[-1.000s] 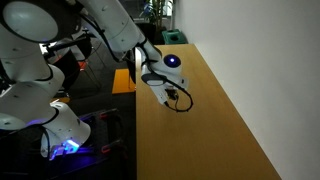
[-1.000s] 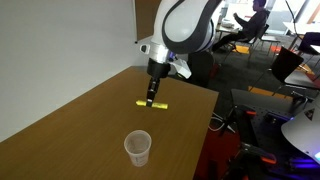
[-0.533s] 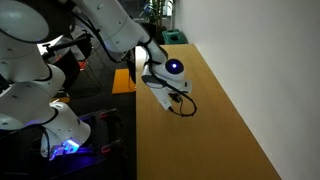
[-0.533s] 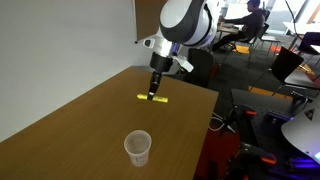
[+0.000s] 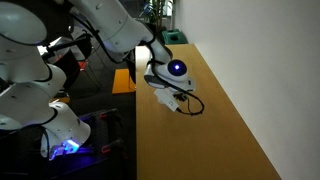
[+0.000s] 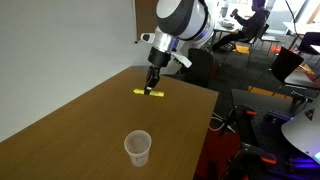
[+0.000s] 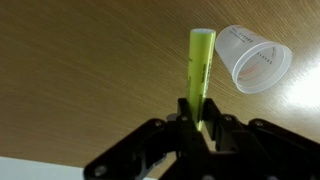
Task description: Pick up the pen from the table and put it in the cup.
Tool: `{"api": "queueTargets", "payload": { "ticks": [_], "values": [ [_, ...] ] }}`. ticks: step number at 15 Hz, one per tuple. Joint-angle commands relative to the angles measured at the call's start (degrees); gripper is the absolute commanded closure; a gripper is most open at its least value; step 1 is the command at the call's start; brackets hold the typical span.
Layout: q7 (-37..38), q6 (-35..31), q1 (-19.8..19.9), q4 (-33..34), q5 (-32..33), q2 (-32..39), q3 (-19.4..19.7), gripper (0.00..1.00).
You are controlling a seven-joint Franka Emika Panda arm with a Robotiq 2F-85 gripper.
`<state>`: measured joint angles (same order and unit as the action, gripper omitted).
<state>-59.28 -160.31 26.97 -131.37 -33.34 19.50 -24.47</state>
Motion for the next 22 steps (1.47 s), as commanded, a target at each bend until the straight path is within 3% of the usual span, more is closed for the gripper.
{"api": "queueTargets", "payload": {
  "ticks": [1,2,3,6,7,11,12,19,22],
  "values": [
    [-7.4,2.9,3.3,3.1,-3.3,1.6,-4.0,0.95],
    [-9.6,3.9,4.3,3.8,-4.3,2.1,-5.2,0.95],
    [-13.2,6.3,1.3,4.9,-7.6,1.9,-2.5,0.95],
    [-16.7,14.4,-2.4,6.6,-10.2,1.6,2.2,0.95],
    [-16.1,11.1,-5.0,5.1,-11.2,0.8,4.2,0.8],
    [-16.5,14.0,-6.5,6.1,-11.2,1.0,6.3,0.8],
    [-16.5,14.0,-6.6,6.1,-11.2,1.0,6.3,0.95],
    [-45.3,18.2,-8.9,10.0,-26.4,3.5,8.4,0.95],
    [-52.6,26.0,-10.9,10.4,-28.0,3.5,12.0,0.95]
  ]
}}
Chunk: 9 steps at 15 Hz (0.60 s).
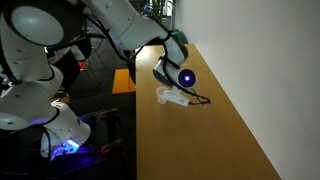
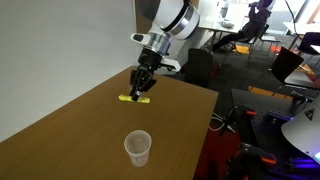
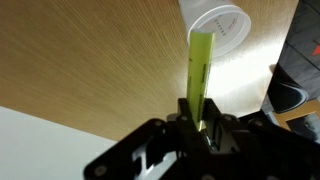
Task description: Pick up the pen from the table and put it in the cup.
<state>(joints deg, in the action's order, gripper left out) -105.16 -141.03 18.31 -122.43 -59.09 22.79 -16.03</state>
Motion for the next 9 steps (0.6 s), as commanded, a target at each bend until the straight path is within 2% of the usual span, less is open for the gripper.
{"api": "queueTargets", "payload": {
  "ticks": [1,6,9],
  "values": [
    [-9.9,10.0,-2.5,1.7,-2.8,0.4,4.6,0.95],
    [-19.5,22.9,-4.2,3.0,-4.6,1.2,9.4,0.95],
    [-22.7,27.2,-5.4,3.5,-6.3,2.1,11.3,0.95]
  ]
}}
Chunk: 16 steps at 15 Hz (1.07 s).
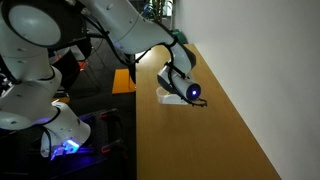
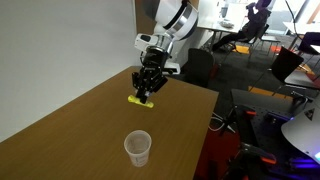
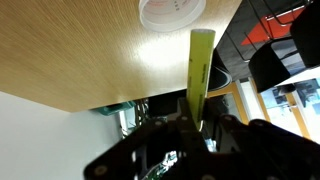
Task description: Pick up the pen from the table and put it in the cup.
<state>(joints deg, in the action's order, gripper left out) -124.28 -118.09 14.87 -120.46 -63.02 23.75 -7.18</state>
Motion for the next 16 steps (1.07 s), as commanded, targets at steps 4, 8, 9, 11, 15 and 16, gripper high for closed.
{"api": "queueTargets", "payload": {
  "ticks": [4,8,9,11,15,16],
  "values": [
    [-7.3,2.6,-4.5,0.8,-7.7,1.9,3.4,0.95],
    [-12.0,1.9,-7.0,0.5,-15.5,3.1,3.9,0.95],
    [-13.2,3.4,-7.2,0.8,-16.3,3.6,4.1,0.95],
    [-13.8,4.9,-7.8,1.3,-16.3,4.7,4.8,0.95],
    [-11.9,3.4,-9.4,0.4,-15.6,4.3,5.9,0.8],
    [-11.9,3.4,-9.5,0.4,-15.6,4.3,6.0,0.8]
  ]
}}
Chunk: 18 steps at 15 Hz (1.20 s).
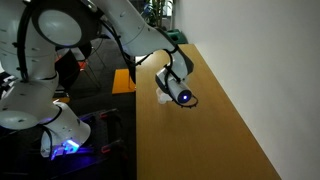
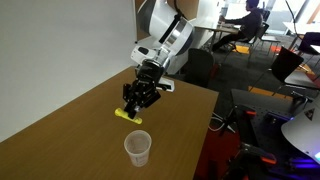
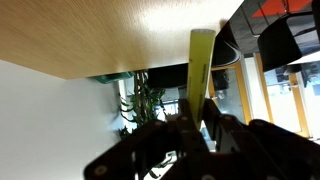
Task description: Pick up the pen from the table and put it in the cup.
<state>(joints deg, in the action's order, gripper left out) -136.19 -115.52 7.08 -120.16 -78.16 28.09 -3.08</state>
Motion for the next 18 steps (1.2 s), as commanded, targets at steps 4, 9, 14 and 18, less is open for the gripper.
{"api": "queueTargets", "payload": {
  "ticks": [4,9,14,18],
  "values": [
    [-5.2,6.7,-0.3,2.3,1.5,2.4,2.0,0.95],
    [-13.2,16.4,0.6,5.0,2.2,6.8,3.2,0.95],
    [-13.2,19.1,3.6,10.0,4.3,11.4,0.0,0.95],
    [-13.2,18.0,4.8,12.3,5.5,13.9,-1.9,0.95]
  ]
}}
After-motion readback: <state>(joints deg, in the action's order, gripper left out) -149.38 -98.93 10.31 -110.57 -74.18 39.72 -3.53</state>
